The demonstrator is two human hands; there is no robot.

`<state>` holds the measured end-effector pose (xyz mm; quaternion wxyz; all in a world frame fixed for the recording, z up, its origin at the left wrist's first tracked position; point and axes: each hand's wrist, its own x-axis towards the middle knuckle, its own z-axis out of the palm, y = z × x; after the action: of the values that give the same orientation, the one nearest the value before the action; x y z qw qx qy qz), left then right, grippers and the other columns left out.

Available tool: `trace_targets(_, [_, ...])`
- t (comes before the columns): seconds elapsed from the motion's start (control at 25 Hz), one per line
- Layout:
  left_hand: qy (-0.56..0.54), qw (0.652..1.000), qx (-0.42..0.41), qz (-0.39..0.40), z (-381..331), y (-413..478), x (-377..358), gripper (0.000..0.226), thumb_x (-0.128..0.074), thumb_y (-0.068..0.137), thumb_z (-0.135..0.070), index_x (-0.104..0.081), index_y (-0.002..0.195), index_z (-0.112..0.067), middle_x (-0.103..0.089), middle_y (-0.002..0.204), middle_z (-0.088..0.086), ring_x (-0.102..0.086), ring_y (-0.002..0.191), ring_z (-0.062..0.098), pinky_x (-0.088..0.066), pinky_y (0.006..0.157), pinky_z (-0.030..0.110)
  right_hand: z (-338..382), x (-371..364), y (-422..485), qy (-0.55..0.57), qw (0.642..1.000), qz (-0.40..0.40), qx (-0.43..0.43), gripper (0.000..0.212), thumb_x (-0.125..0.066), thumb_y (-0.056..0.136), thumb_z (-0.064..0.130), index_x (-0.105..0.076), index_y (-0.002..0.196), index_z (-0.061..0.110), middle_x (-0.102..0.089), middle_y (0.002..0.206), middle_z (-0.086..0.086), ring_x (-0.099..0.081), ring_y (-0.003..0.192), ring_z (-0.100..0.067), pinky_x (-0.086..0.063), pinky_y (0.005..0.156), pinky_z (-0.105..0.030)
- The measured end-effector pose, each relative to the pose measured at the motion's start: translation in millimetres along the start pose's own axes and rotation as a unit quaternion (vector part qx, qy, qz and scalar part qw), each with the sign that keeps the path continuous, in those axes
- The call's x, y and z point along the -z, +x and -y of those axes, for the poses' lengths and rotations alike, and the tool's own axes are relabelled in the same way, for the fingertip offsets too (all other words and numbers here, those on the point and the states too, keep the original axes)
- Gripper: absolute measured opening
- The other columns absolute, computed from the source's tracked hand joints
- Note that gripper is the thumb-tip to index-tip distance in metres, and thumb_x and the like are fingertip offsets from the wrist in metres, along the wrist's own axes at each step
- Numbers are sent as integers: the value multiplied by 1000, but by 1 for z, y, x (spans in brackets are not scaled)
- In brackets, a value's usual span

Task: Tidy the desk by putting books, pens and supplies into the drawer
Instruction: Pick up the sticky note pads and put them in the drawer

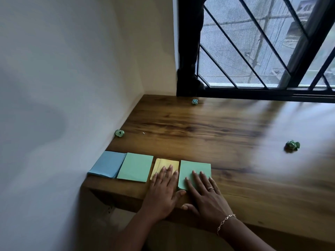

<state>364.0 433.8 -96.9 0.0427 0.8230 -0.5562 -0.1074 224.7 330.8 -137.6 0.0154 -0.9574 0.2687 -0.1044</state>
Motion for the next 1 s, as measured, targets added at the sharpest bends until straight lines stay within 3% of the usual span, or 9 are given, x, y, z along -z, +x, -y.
trace_targets(0.16, [-5, 1000, 0, -7, 4, -1, -2, 120, 42, 43, -77, 9, 148, -29, 31, 142, -9, 27, 137, 10, 18, 109, 29, 5, 2, 2, 9, 999, 35, 0, 70, -7, 90, 66, -41, 131, 21, -56, 131, -12, -32, 130, -27, -7, 108, -36])
trace_targets(0.32, [-2, 1000, -7, -16, 10, -1, -4, 119, 42, 44, -76, 9, 148, -28, 30, 144, -9, 28, 136, 10, 18, 109, 29, 8, 3, 2, 7, 999, 43, -6, 69, -6, 91, 66, -41, 130, 20, -57, 130, -12, -53, 120, -32, -8, 108, -36])
trace_targets(0.64, [4, 999, -14, -42, 12, -1, -6, 108, 39, 53, -75, 12, 146, -28, 28, 146, -6, 26, 138, 14, 18, 110, 29, 12, 3, 2, -1, 999, 43, -18, 69, -6, 91, 65, -40, 130, 19, -57, 130, -13, -55, 118, -33, -7, 108, -36])
trace_targets(0.68, [21, 998, -15, -57, 14, 0, -10, 99, 33, 63, -73, 7, 147, -26, 21, 150, -4, 18, 142, 16, 16, 112, 30, 12, 4, 2, -3, 999, 43, -19, 69, -6, 91, 65, -40, 130, 19, -57, 130, -13, -55, 118, -33, -7, 108, -36])
trace_targets(0.8, [58, 997, -11, -59, 19, -3, -21, 67, -1, 96, -55, -28, 144, -17, -31, 150, 7, -22, 141, 25, -6, 115, 35, 13, 6, 2, -13, 999, 41, -20, 70, -6, 91, 65, -38, 132, 19, -56, 131, -13, -54, 120, -32, -7, 108, -36])
trace_targets(0.84, [59, 997, -15, -55, 20, -4, -24, 62, -7, 98, -53, -31, 143, -17, -37, 148, 8, -21, 140, 23, -7, 112, 36, 13, 7, 2, -16, 999, 39, -20, 70, -6, 91, 66, -38, 133, 19, -55, 132, -12, -53, 121, -32, -7, 108, -36])
trace_targets(1.0, [71, 987, -39, -136, 22, -3, -28, 62, -9, 98, -53, -24, 146, -16, -29, 152, 11, -3, 144, 20, -5, 112, 36, 9, 10, 0, -28, 999, 34, -28, 71, -5, 91, 64, -37, 133, 18, -53, 133, -14, -51, 122, -34, -8, 107, -38])
